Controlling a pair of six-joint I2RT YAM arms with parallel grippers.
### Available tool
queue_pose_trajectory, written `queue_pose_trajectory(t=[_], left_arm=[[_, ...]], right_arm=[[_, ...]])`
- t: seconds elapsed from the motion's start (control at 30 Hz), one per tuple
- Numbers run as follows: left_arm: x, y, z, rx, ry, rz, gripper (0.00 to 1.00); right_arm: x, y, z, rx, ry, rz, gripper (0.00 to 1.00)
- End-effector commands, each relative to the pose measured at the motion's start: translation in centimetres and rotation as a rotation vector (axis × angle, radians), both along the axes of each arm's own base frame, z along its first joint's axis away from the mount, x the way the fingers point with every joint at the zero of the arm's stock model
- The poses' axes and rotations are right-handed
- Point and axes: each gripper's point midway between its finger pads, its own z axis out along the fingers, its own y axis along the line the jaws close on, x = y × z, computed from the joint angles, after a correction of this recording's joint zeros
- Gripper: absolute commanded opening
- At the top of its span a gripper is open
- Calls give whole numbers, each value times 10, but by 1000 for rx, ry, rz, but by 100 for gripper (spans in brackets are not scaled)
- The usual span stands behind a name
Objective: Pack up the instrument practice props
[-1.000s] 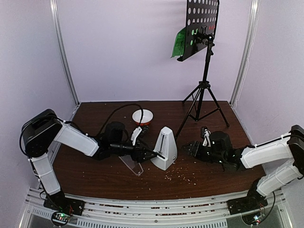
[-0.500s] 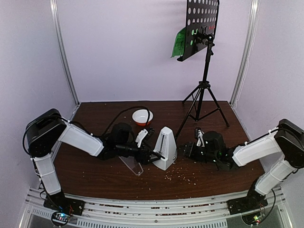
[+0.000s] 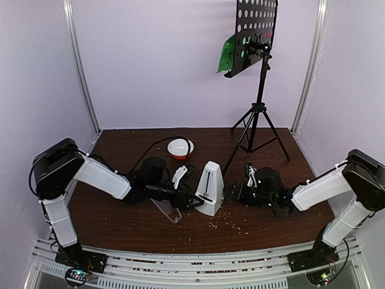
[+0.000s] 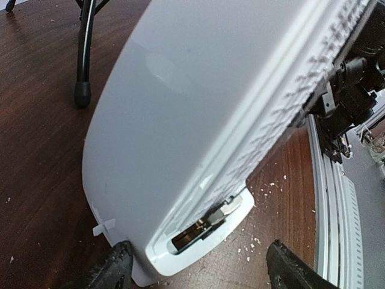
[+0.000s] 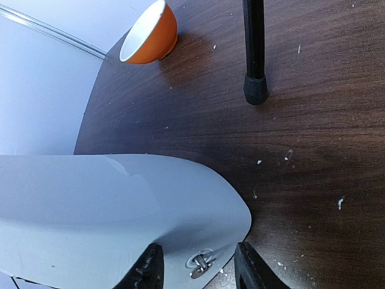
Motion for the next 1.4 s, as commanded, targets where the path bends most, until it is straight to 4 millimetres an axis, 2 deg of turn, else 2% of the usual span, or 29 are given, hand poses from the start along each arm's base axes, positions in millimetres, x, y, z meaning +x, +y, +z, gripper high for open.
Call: queue_pose_trajectory(t=[0.0,0.3,0.4,0.5,0.63,0.73,0.83,0.9,0.97,1.03,1.13,1.3,1.37], left_arm=[[-23,-11,12,-58,-1,-89,80],[-38,-18,14,-72,6,-140,79],[-35,-17,17,-75,-7,-120,79],[-27,-12,28,-77,-51,-63,81],[-14,12,47,-35,-144,67,82],[-13,41,57,20,-226,121,82],[-14,70,53,140,-304,98,82],[-7,85,47,239,-328,102,77],[-8,82,55,244,-345,63,75],[-1,85,59,302,-375,71,75],[4,93,57,422,-413,34,75],[-9,109,30,626,-407,-155,76],[-5,109,24,642,-425,-160,76]], right_arm=[[8,12,12,17,-43,18,42],[13,19,8,-7,-58,37,45],[15,20,9,-11,-68,40,47],[17,16,13,-23,-87,29,51],[18,2,22,-84,-128,-2,62],[19,-14,32,-126,-166,-37,70],[19,-29,44,-134,-203,-65,76],[20,-38,50,-131,-218,-80,77],[21,-46,57,-120,-233,-94,78],[21,-50,65,-108,-246,-98,78],[19,-54,80,-109,-287,-87,79],[26,-71,109,-222,-424,-61,83],[31,-82,118,-294,-507,-51,83]])
